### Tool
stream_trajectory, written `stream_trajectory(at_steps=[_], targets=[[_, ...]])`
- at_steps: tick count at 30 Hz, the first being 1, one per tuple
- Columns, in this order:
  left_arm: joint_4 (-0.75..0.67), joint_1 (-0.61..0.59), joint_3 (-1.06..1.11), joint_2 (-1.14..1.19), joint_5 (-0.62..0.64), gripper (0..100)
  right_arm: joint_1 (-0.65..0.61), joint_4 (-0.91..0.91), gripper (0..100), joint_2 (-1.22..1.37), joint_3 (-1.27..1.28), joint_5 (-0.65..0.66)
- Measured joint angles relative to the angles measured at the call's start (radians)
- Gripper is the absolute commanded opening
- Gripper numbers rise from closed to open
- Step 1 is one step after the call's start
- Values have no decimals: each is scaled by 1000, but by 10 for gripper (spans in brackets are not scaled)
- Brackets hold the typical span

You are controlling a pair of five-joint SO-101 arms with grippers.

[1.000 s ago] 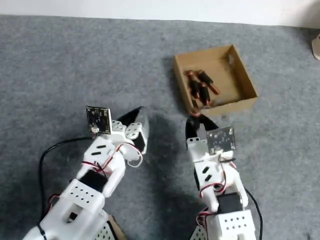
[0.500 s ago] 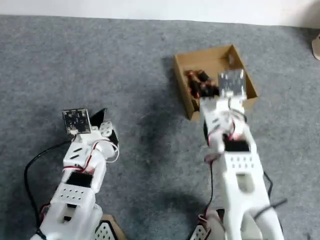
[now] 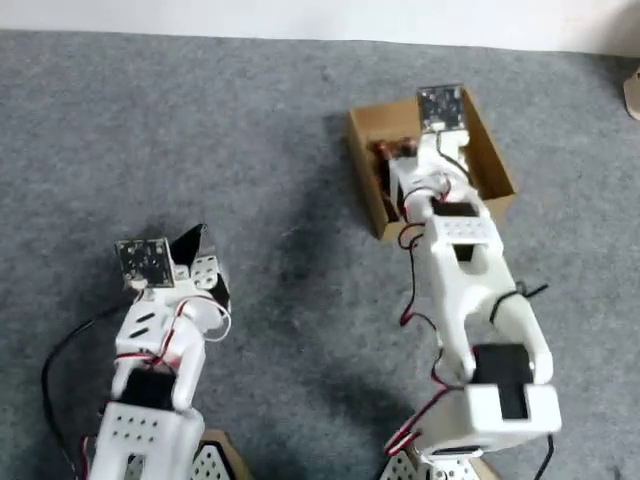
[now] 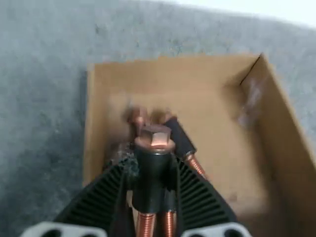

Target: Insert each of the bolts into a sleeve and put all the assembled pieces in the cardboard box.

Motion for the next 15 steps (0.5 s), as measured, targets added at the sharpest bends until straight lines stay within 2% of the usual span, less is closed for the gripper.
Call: stream_trajectory(at_steps=[3, 6, 9, 12, 15], targets=[[173, 0, -2, -172, -2, 6, 0, -23, 19, 49, -14, 0], [328, -2, -3, -221, -2, 6, 0, -28, 114, 84, -21, 3], [385, -2, -3, -219, -2, 6, 0, 5, 197, 97, -21, 5], [431, -41, -5, -221, -2, 6, 2, 101, 150, 84, -20, 5], [445, -72, -5, -221, -6, 6, 3, 230, 0, 43, -11, 5]])
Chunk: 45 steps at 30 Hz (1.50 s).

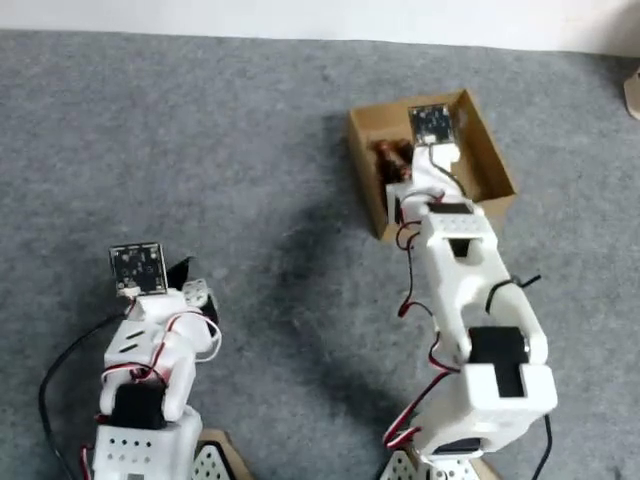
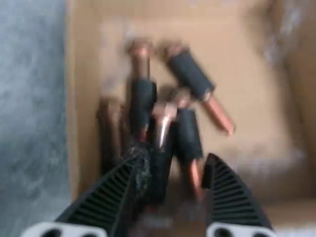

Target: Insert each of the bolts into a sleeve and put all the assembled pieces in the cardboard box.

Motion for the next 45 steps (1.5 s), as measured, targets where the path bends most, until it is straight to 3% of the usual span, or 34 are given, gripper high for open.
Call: stream_trajectory(at_steps=[8, 15, 24, 28, 34, 39, 45], targets=[[129, -21, 0, 0, -12, 6, 0, 118, 5, -296, 233, -121], [256, -21, 0, 0, -14, 6, 0, 126, 5, -707, 698, -126], [525, -21, 0, 0, -14, 6, 0, 206, 5, -1289, 1142, -127], [531, -21, 0, 0, -14, 6, 3, 327, 5, -1522, 1178, -129], [531, -21, 0, -6, -14, 6, 104, 548, 5, -1867, 1178, -127], [531, -21, 0, -6, -14, 6, 127, 730, 5, -1863, 1178, -127], [531, -21, 0, -6, -14, 6, 127, 773, 5, -1873, 1178, -127]])
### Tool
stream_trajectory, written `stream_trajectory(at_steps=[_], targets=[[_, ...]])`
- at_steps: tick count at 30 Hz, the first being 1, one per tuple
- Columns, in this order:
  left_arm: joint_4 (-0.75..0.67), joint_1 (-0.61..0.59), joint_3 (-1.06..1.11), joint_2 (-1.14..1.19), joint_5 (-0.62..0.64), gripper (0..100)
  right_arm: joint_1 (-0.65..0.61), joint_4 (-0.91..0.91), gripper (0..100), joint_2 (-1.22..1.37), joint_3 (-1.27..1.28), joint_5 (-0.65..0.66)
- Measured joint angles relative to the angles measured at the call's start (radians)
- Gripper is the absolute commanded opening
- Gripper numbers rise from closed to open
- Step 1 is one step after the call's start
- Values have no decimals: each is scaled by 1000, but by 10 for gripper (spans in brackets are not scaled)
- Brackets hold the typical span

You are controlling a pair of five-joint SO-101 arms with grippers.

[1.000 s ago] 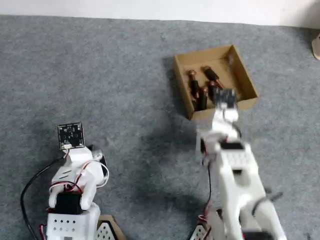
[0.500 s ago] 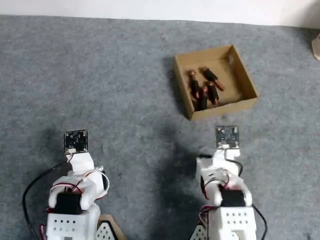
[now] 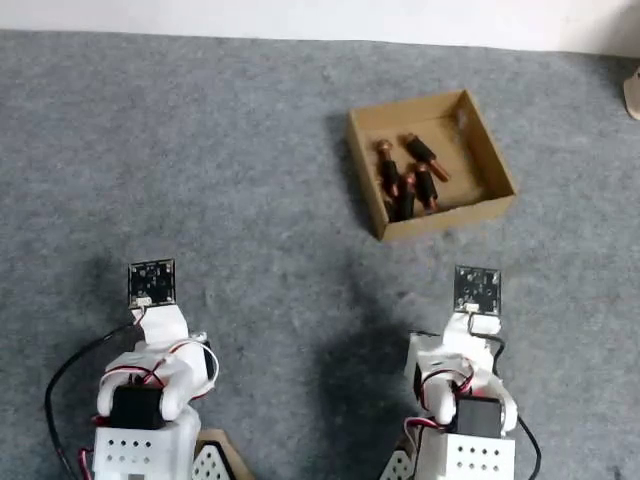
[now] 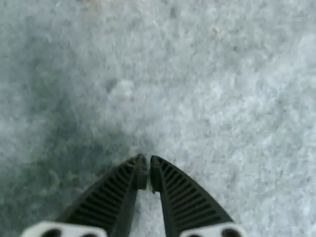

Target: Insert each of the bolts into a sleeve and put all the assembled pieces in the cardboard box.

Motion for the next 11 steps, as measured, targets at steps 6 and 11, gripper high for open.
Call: stream_trajectory(at_steps=[6, 11], targets=[[0, 0, 0, 0, 0, 6, 0, 0, 5, -20, 0, 0], [0, 0, 0, -2, 0, 6, 0, 0, 5, -20, 0, 0]])
